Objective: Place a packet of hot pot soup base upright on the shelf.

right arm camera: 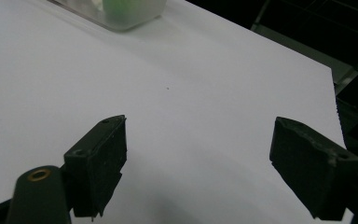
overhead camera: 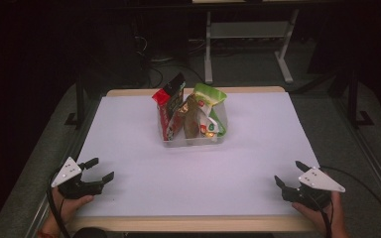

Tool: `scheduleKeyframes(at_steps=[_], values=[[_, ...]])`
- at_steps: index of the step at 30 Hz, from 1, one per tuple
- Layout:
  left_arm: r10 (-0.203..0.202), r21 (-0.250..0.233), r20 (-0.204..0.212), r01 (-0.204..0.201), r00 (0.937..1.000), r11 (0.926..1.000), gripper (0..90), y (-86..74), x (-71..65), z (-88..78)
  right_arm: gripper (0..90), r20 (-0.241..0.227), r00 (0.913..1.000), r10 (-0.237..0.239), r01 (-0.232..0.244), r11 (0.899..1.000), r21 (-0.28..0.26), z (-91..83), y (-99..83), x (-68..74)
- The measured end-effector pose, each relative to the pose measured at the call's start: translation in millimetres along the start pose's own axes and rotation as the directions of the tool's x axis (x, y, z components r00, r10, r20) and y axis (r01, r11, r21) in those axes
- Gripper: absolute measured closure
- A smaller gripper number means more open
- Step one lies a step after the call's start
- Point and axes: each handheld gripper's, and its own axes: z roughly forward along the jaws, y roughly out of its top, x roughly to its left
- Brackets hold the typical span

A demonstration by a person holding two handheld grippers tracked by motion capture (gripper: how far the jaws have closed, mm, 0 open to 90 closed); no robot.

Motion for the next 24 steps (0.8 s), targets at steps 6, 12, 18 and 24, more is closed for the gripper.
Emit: scheduleKeyframes(at_steps=[6, 12, 18, 24], values=[[0.023, 0.001, 0.012, -0.023, 0.9997, 0.9997, 18.6, 1.9, -5.0, 0.8, 18.3, 0.013, 0.9999, -0.008, 0.008, 1.0, -0.006, -6.1, 1.0, 2.4], [0.029, 0.014, 0.018, -0.029, 0.9994, 0.9995, 18.6, 2.2, -5.9, 6.7, 18.4, 0.011, 0.9999, -0.012, 0.012, 1.0, 0.006, -5.8, 0.2, 3.6], [0.025, 0.016, 0.016, -0.025, 0.9996, 0.9996, 18.6, 2.4, -6.6, 8.9, 18.4, 0.002, 0.9999, -0.016, 0.016, 1.0, 0.012, -3.9, -1.1, 4.0], [0.038, 0.022, 0.016, -0.038, 0.9992, 0.999, 18.6, 3.9, -9.2, 10.5, 18.4, 0.0, 0.9999, -0.014, 0.014, 1.0, 0.015, -3.1, -1.6, 3.7]])
